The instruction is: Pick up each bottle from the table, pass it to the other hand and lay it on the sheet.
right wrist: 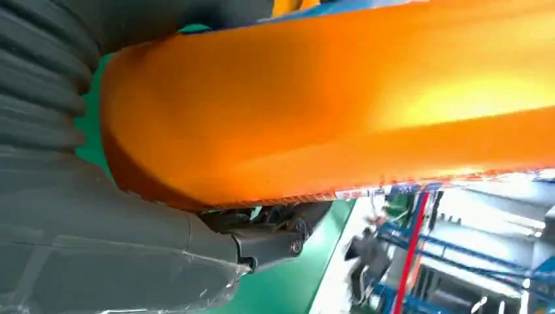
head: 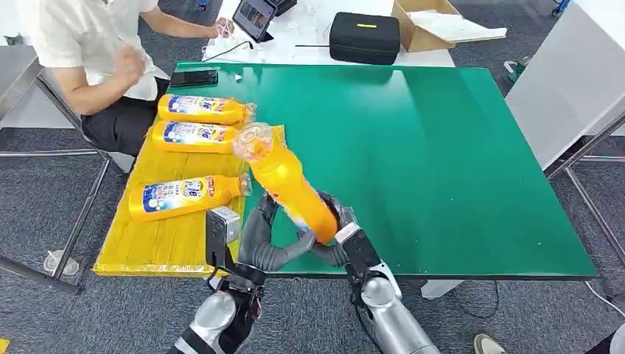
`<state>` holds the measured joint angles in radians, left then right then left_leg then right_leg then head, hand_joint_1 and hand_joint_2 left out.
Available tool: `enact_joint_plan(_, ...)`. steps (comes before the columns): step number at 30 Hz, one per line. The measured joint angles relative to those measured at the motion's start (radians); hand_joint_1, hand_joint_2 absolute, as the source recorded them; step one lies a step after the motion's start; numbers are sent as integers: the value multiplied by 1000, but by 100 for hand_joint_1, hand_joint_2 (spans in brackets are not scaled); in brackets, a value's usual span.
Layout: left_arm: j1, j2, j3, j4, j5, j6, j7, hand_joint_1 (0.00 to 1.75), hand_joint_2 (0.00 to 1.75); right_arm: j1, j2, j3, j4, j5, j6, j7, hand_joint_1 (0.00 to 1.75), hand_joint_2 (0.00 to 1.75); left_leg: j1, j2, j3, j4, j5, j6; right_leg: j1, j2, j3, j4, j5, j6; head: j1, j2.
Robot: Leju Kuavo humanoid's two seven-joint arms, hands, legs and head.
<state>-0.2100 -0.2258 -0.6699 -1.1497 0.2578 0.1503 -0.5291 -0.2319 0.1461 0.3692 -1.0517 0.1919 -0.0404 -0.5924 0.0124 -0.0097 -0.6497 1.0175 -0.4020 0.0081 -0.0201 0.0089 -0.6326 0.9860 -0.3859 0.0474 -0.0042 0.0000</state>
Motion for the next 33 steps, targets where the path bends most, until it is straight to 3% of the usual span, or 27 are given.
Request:
enact_joint_plan(5,-5,-7,20,-28,47,-2,-6,0,175,3,0,38,-5,-9,0,0,175,175,0,0,0,0,0,0,0,0,0,0,0,0,0,0)
enact_joint_plan(12,-5,-13,39,-57,98,-2,-7,0,175,5,1,66,-6,-16,-4,0,166,175,0,0,0,0,0,0,0,0,0,0,0,0,0,0)
enact_joint_plan(13,-5,-13,42,-66,115,-4,-5,26,175,5,1,70,-5,-20,-12,0,162,175,0,0,0,0,0,0,0,0,0,0,0,0,0,0)
enact_joint_plan(14,-4,-13,45,-75,135,-11,0,72,175,5,1,72,-3,-25,-17,0,164,175,0,0,0,0,0,0,0,0,0,0,0,0,0,0)
enact_joint_plan(15,-3,-13,46,-82,147,-18,7,175,175,6,1,73,0,-26,-21,0,161,175,0,0,0,0,0,0,0,0,0,0,0,0,0,0)
enact_joint_plan(21,1,-13,48,-98,158,-35,24,175,175,5,0,79,16,-22,-31,-10,154,175,0,0,0,0,0,0,0,0,0,0,0,0,0,0)
enact_joint_plan(23,1,-13,49,-97,168,-40,28,175,175,5,0,82,22,-14,-34,-14,138,175,0,0,0,0,0,0,0,0,0,0,0,0,0,0)
enact_joint_plan(24,1,-13,50,-96,171,-44,29,175,175,5,0,83,24,-13,-35,-15,7,175,0,0,0,0,0,0,0,0,0,0,0,0,0,0)
enact_joint_plan(25,0,-13,51,-94,171,-46,30,175,175,4,0,85,26,-8,-39,-15,0,175,0,0,0,0,0,0,0,0,0,0,0,0,0,0)
enact_joint_plan(29,-1,-13,58,-84,170,-43,27,175,175,4,1,89,34,-1,-53,-15,0,175,0,0,0,0,0,0,0,0,0,0,0,0,0,0)
enact_joint_plan(30,-1,-13,58,-82,168,-34,24,175,175,4,3,90,35,-2,-57,-15,0,0,0,0,0,0,0,0,0,0,0,0,0,0,0,0)
enact_joint_plan(33,-1,-11,60,-80,145,2,21,175,175,7,9,91,41,7,-119,-18,0,0,0,0,0,0,0,0,0,0,0,0,0,0,0,0)
